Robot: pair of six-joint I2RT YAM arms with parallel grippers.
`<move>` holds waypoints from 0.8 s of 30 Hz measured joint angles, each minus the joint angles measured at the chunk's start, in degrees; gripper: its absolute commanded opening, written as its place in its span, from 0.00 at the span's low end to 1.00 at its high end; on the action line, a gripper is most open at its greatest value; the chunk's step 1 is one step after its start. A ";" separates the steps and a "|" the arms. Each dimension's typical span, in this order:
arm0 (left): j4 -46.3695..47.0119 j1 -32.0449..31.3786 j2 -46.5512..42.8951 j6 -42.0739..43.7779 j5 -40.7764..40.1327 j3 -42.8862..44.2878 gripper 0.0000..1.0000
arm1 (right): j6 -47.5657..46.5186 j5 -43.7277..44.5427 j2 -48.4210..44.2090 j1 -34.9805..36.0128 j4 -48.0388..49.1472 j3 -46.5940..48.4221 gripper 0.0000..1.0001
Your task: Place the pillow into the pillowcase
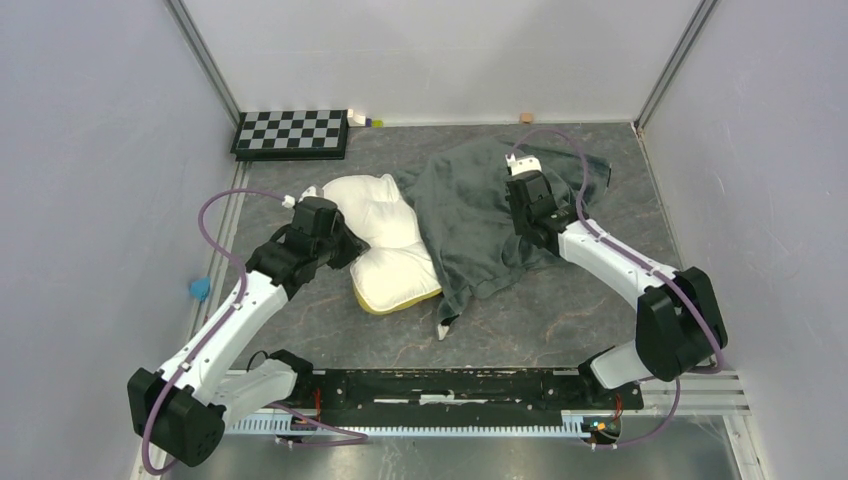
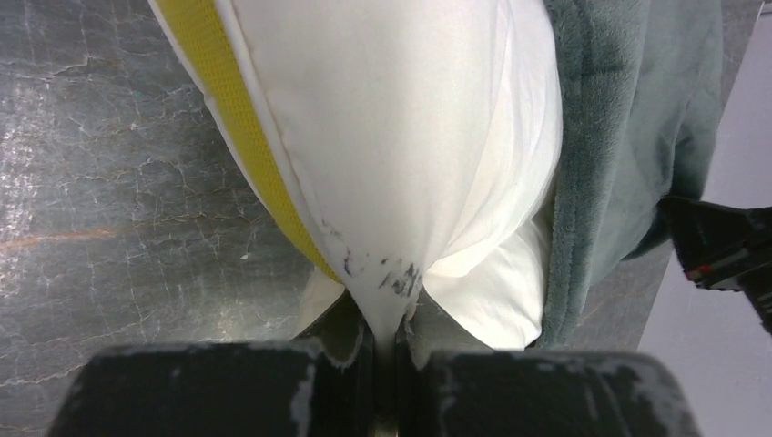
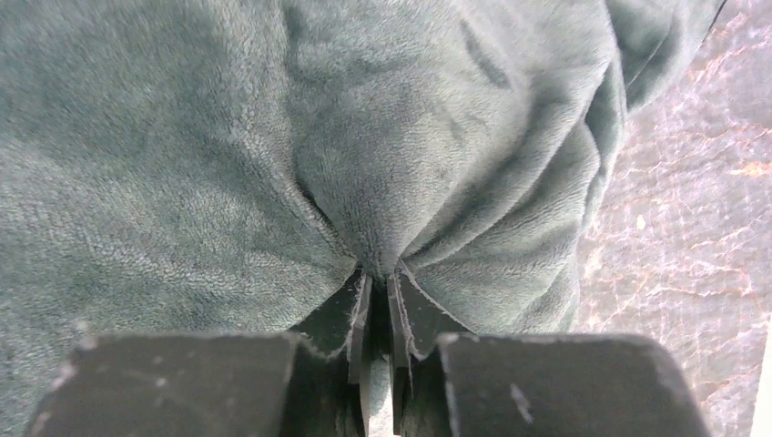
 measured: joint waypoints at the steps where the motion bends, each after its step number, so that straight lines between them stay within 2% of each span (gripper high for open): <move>1: -0.39 0.07 -0.09 0.13 0.00 0.13 0.02 | -0.04 0.00 0.00 0.02 -0.39 1.03 0.04; 3: -0.98 0.20 -0.07 0.26 0.00 0.37 0.02 | -0.22 0.00 0.00 0.04 -1.88 3.32 0.00; 12: -1.53 0.33 0.15 0.63 0.07 0.48 0.02 | -1.40 1.22 -0.02 4.63 -9.07 19.50 0.00; 14: -1.51 0.31 0.33 0.72 0.07 0.48 0.02 | -1.79 2.75 -0.22 6.99 -10.27 22.97 0.03; 16: -1.64 0.37 0.48 1.25 0.02 0.48 0.02 | -2.27 4.26 -0.33 8.55 -11.52 25.07 0.06; 20: -2.56 0.55 0.44 2.08 -0.20 0.48 0.02 | -3.06 6.29 -0.33 9.38 -13.09 26.34 0.01; 24: -2.69 0.57 -0.07 2.34 0.02 0.48 0.02 | -2.80 5.81 -0.33 9.31 -14.56 26.29 0.00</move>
